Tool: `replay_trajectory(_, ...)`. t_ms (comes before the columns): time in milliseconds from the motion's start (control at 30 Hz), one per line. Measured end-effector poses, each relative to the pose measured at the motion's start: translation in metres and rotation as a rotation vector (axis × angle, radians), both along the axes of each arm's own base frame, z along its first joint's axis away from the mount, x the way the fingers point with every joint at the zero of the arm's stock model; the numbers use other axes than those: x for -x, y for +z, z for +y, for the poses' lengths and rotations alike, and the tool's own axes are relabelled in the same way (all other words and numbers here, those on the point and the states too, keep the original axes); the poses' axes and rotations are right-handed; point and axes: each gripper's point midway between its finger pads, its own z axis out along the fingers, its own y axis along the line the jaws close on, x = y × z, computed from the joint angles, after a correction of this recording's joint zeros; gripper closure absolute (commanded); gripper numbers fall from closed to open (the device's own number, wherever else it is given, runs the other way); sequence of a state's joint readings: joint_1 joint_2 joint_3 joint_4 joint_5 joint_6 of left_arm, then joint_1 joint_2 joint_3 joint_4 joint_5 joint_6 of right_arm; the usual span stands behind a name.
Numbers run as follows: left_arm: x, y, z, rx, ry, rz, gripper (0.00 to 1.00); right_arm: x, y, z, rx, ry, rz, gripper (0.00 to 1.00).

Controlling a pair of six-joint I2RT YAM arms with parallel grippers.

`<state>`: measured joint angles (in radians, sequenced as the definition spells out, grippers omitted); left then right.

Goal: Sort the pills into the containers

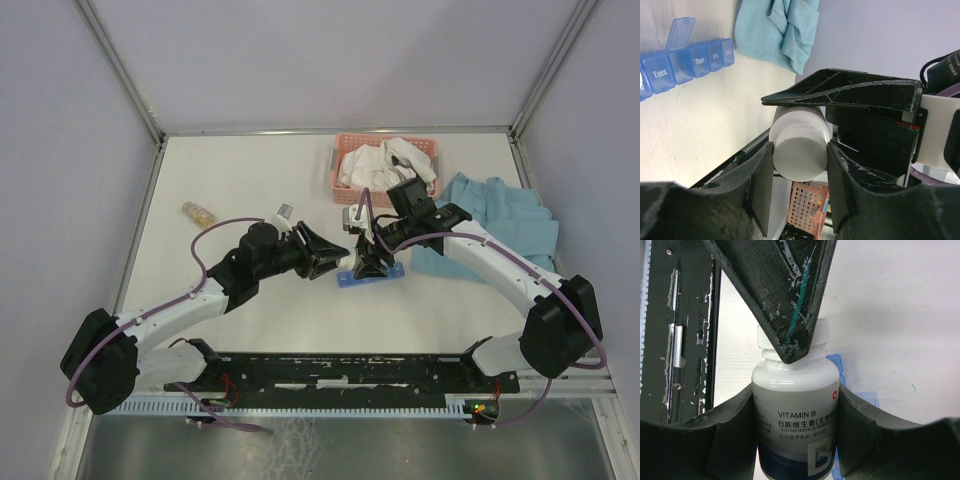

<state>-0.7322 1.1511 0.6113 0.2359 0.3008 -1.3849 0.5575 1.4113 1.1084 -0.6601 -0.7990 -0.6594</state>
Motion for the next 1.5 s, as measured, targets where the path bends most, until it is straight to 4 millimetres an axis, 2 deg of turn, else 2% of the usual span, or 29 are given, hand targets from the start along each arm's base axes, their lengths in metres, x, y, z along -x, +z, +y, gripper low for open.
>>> replay_trajectory(267,-0.002,0.0,0.004,0.008,0.002,0.038,0.84,-0.003,0.001,0.001,0.004,0.002,-0.033,0.99)
replay_trajectory(533,0.007,-0.012,0.001,-0.014,-0.057,0.102,0.91,-0.007,-0.004,-0.011,0.055,-0.024,-0.113,0.99)
replay_trajectory(700,-0.001,-0.01,0.012,-0.013,-0.016,0.099,0.89,-0.009,-0.001,-0.012,0.06,-0.023,-0.146,0.99)
replay_trajectory(900,-0.01,0.004,0.044,0.028,0.097,0.01,0.88,-0.009,0.0,-0.012,0.057,-0.021,-0.153,0.99)
replay_trajectory(967,-0.014,0.001,0.053,0.003,0.13,-0.038,0.88,-0.009,0.001,-0.011,0.055,-0.019,-0.152,0.99)
replay_trajectory(1133,-0.044,-0.029,0.093,-0.222,0.304,-0.159,0.86,-0.006,0.004,-0.01,0.041,-0.016,-0.145,0.99)
replay_trajectory(1267,-0.069,-0.063,0.142,-0.445,0.46,-0.2,0.85,-0.005,0.01,-0.008,0.017,-0.013,-0.149,0.99)
replay_trajectory(1500,-0.087,-0.113,0.197,-0.772,0.518,-0.139,0.87,-0.004,0.012,-0.007,0.007,-0.009,-0.151,0.99)
